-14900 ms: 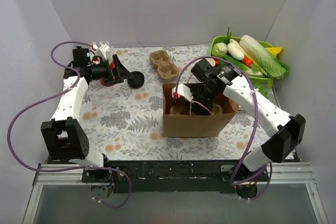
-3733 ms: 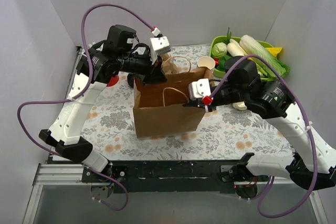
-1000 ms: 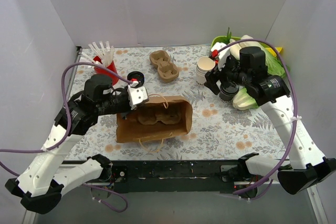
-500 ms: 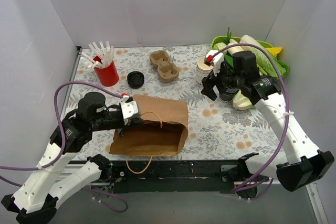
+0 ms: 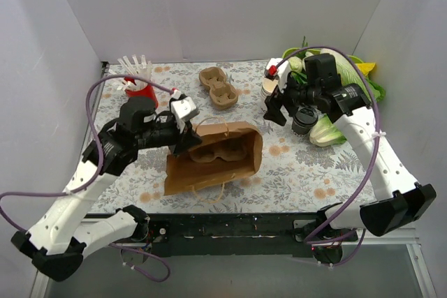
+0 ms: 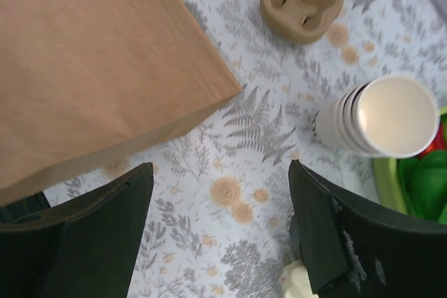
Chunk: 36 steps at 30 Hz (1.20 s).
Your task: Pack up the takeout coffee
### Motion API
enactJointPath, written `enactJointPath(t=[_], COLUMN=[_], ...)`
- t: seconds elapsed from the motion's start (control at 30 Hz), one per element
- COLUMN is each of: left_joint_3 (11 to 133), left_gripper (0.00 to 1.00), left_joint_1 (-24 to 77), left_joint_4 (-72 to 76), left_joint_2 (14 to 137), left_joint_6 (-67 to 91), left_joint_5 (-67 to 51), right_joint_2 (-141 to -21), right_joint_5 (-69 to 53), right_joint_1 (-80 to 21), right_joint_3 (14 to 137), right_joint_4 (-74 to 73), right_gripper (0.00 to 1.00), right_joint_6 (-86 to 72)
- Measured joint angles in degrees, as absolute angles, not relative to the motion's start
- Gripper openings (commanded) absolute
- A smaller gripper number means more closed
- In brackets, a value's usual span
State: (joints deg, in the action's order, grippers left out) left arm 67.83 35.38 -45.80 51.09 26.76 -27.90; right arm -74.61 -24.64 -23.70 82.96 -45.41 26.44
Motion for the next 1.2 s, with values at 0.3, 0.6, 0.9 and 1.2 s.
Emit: enactJointPath(t=[0.3, 0.6, 0.9, 1.2], left_joint_3=[95.5, 104.4, 102.0, 99.7], left_gripper=[0.81, 0.86, 0.94, 0.96], left_joint_1=[32.6, 19.1, 20.2, 20.2], left_joint_4=[-50.6, -48.6, -46.2, -44.6], left_joint_2=[78.4, 91.2, 84.4, 77.0], left_joint_6=[30.8, 33.2, 33.3, 30.2], left_joint_5=[-28.5, -31.8, -38.0, -32.8], right_joint_2=[-71.9, -69.0, -67.1, -73.6], right_joint_5=[-31.6, -38.9, -42.1, -41.7], right_joint_1=[-23.7, -23.9, -27.2, -34.2], right_joint_3=[98.1, 97.6, 89.0, 87.0], right_joint_4=[-53.8, -60.7, -58.7, -43.8], right_gripper=[0.87, 0.91, 0.91, 0.89], right_joint_6=[35.7, 47.8, 54.5, 54.0])
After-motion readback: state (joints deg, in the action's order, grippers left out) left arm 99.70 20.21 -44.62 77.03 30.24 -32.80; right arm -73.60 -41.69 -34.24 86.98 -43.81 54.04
